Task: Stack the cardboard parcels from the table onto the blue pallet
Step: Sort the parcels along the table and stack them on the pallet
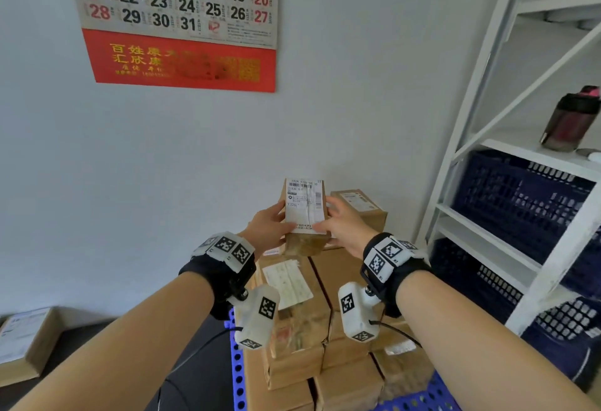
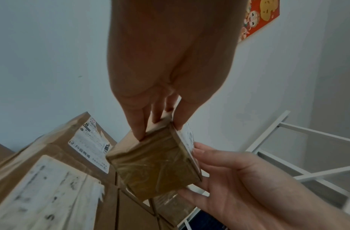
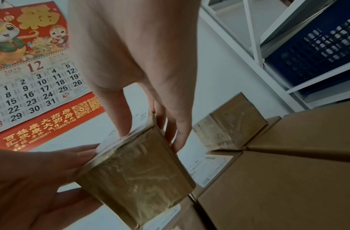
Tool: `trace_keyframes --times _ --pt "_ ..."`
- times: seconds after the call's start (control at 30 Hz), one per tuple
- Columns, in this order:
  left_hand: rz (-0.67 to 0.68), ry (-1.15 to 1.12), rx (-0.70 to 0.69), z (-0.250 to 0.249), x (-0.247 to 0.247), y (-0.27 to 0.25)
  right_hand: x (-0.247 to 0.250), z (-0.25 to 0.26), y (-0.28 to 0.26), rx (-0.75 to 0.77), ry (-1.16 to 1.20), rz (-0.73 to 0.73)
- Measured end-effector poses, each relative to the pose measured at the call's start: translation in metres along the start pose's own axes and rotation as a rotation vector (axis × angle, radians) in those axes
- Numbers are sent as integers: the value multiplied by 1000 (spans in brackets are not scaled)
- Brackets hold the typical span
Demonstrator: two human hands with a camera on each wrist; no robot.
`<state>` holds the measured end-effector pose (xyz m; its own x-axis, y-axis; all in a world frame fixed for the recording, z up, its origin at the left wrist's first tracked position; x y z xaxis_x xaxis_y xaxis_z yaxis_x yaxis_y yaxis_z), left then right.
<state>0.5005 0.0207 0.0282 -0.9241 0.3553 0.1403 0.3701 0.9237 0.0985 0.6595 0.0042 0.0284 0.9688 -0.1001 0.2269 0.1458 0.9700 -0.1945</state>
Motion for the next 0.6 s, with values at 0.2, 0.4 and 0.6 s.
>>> trace_keyframes --times 0.2,0.4,0.6 --pt "-17 42 94 15 -8 44 10 -11 44 -32 -58 14" --pt "-80 46 174 28 -15 68 16 -10 75 12 -261 30" --pt "-178 64 226 34 -15 79 24 2 85 60 -498 69"
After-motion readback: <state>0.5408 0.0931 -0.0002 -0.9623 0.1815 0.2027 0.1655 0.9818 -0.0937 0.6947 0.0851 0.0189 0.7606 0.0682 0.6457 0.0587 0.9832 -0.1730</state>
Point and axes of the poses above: each hand's wrist, its own y-axis towards the middle knuckle, its own x-axis out of the back of the hand, z = x × y, the point moved 1 cm from there along y, towards the middle knuckle, and after that the axes turned 9 degrees about -x, right-handed, at the moved point
